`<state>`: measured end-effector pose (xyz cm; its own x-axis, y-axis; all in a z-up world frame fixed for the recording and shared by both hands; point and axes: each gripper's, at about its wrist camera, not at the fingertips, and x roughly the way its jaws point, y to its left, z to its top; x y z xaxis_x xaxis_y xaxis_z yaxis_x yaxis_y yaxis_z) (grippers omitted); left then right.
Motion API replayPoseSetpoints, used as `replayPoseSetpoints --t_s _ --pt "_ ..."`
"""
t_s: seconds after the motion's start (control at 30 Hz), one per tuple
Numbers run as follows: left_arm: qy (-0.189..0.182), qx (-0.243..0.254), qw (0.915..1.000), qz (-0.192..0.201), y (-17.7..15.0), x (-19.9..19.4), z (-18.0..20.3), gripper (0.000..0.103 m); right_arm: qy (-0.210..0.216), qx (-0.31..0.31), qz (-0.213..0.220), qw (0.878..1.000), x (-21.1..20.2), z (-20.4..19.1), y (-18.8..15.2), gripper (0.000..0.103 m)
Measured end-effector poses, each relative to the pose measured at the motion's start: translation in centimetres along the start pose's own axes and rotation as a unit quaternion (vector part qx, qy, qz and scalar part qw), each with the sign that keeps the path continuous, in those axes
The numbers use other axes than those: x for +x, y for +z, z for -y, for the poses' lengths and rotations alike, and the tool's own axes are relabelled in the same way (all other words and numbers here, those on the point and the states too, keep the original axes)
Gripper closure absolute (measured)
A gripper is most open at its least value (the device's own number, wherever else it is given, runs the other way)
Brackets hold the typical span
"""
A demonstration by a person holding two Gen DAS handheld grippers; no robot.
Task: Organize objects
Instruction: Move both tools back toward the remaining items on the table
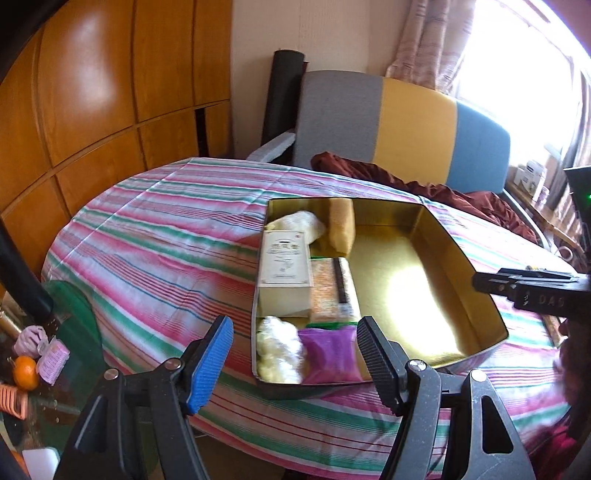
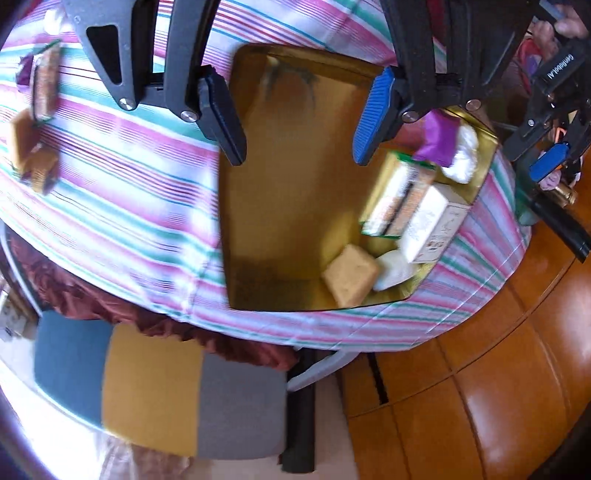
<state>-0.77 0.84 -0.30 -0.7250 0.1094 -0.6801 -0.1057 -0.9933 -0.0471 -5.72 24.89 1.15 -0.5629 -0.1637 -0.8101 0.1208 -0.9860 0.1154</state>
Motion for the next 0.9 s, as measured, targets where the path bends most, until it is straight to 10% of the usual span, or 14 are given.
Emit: replayPoseSetpoints --t_s 0.5,0.9 --pt "-0.042 0.067 0.9969 0.000 0.6 -0.1 6.2 0.033 -0.129 0.153 0.035 0.979 -6.9 17.8 -4.2 0.042" --pt "-0.094 0.135 0.9863 0.001 1.2 0.0 12.9 0.032 -0.100 0.408 0.104 0.902 -11.1 31.6 -10.9 0.026"
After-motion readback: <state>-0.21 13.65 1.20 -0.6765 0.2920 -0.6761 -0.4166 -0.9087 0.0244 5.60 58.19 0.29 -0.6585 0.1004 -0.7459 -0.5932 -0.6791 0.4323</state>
